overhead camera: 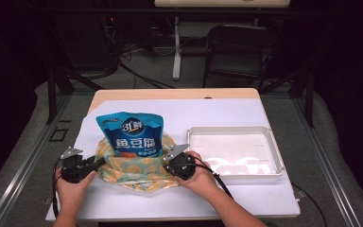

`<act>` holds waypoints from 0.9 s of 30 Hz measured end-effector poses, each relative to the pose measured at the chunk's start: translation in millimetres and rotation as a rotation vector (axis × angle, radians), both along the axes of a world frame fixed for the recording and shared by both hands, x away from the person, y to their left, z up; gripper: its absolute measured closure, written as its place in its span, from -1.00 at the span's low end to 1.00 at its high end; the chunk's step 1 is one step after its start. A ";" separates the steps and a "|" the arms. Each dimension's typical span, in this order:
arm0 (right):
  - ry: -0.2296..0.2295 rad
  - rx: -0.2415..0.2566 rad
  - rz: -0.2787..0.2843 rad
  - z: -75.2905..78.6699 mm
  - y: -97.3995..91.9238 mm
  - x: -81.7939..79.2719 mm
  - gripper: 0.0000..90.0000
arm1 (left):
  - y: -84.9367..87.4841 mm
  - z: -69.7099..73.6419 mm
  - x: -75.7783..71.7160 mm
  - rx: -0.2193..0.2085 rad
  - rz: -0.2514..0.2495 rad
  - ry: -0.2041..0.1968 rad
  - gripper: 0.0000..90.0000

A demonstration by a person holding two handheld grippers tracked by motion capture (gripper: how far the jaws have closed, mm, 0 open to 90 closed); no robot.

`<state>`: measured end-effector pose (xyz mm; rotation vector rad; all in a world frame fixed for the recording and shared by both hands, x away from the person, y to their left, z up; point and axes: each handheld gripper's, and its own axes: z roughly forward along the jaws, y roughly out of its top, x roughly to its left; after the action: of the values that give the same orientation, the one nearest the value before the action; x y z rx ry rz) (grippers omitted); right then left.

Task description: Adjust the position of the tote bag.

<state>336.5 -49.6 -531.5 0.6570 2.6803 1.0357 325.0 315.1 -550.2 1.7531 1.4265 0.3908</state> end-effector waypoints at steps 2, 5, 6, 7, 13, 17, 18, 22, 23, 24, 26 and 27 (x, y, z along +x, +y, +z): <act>-0.002 -0.016 0.011 -1.2 0.7 -2.5 1.00 | 2.6 1.3 0.7 -0.020 0.012 -0.007 0.31; 0.003 -0.013 0.017 -2.7 1.0 -5.5 1.00 | 5.5 3.1 1.7 -0.040 0.028 -0.025 0.31; 0.005 -0.005 0.015 -3.1 0.7 -6.2 1.00 | 5.9 3.5 1.9 -0.042 0.030 -0.030 0.32; 0.005 -0.001 0.013 -3.0 0.4 -6.7 1.00 | 6.6 4.5 2.1 -0.041 0.029 -0.035 0.33; -0.002 0.038 0.015 7.4 -7.1 -8.7 0.79 | 9.5 9.5 1.4 -0.057 0.035 -0.063 0.34; -0.025 0.086 0.000 16.1 -12.0 -9.8 0.61 | 12.1 11.7 0.0 -0.066 0.058 -0.078 0.34; -0.033 0.098 -0.005 17.9 -13.1 -10.0 0.56 | 12.9 12.3 -0.6 -0.065 0.064 -0.083 0.34; -0.061 0.161 -0.012 26.2 -18.0 -10.0 0.35 | 11.9 18.5 -2.9 -0.008 0.077 -0.105 0.34; -0.070 0.169 -0.018 28.6 -19.2 -10.5 0.33 | 11.2 20.3 -3.6 0.009 0.073 -0.110 0.34; -0.078 0.180 -0.021 29.8 -19.8 -10.4 0.30 | 9.5 23.0 -4.6 0.023 0.071 -0.119 0.33; -0.096 0.198 -0.031 33.8 -22.8 -10.3 0.27 | 7.3 26.4 -6.0 0.030 0.069 -0.136 0.33; -0.108 0.206 -0.039 35.4 -24.3 -10.1 0.24 | 6.8 27.4 -6.5 0.030 0.068 -0.142 0.33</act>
<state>326.3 -73.9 -496.0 0.6651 2.4807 1.3098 318.5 321.9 -522.7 1.6691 1.3876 0.5646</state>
